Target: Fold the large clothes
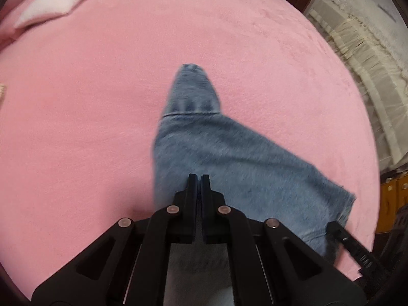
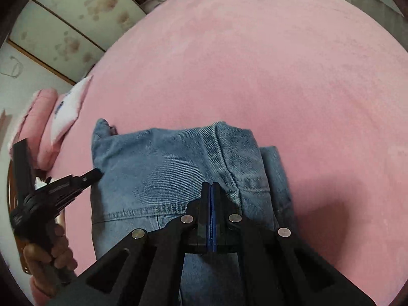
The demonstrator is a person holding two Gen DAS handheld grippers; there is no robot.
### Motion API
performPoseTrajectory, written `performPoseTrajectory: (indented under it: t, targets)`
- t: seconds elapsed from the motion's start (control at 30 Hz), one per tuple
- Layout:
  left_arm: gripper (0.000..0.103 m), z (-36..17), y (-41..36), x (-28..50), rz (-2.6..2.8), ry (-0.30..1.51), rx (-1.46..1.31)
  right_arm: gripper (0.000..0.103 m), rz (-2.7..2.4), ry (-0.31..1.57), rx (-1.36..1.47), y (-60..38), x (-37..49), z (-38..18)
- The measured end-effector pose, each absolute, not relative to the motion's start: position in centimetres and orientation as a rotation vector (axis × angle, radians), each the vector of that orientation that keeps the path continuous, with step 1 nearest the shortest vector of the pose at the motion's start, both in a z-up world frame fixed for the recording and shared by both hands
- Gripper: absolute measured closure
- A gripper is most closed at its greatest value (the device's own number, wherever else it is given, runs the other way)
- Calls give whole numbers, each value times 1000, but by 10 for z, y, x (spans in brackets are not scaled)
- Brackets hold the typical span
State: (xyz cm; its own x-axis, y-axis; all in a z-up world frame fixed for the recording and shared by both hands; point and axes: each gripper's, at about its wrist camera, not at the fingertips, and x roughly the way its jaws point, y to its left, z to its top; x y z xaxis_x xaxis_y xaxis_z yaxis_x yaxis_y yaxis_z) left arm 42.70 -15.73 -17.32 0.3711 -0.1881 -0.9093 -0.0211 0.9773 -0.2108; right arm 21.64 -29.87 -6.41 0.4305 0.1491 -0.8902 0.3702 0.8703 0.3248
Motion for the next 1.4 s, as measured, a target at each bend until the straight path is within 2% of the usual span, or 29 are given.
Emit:
performPoseTrajectory:
  t: [0.17,0.23,0.33,0.37,0.4,0.43,0.5,0.73,0.8,0.87,0.97,1.07,1.33,1.4]
  targets:
    - [102,-158,-161,375,-89,1215,-208,103,-195,1176,438,-288,192,-58]
    - [102,-159,-160,349,-74,1244,-215,100,-179,1189,387,-279,173,-55]
    - [102,-157,-170,320,-40,1276,-183,88,-172,1248,398,-268,145,-54]
    - [100,-156,-173,311,-29,1302,-160,81,-175,1273,406,-264,137,-54]
    - [94,-154,-177,300,-18,1322,-144,73,-187,1298,411,-260,126,-54]
    - [89,-152,-179,290,-14,1327,-148,70,-199,1318,414,-256,115,-54]
    - [60,-151,-182,273,-39,1356,-187,65,-186,1338,410,-248,95,-53]
    - [55,-139,-201,218,-53,1433,-120,47,-226,1410,351,-227,37,-49]
    - [48,-129,-208,203,-64,1441,-79,33,-234,1412,351,-225,26,-41]
    - [47,-119,-211,189,-66,1445,-45,26,-235,1405,332,-221,19,-30]
    - [45,-99,-205,169,-60,1438,-40,23,-214,1395,298,-215,20,-13]
    - [34,-81,-201,163,-53,1433,-59,20,-193,1386,265,-210,31,6]
    - [30,-49,-192,169,-41,1404,-115,16,-149,1351,195,-210,55,54]
    - [23,-42,-190,169,-33,1388,-122,16,-137,1347,195,-210,58,63]
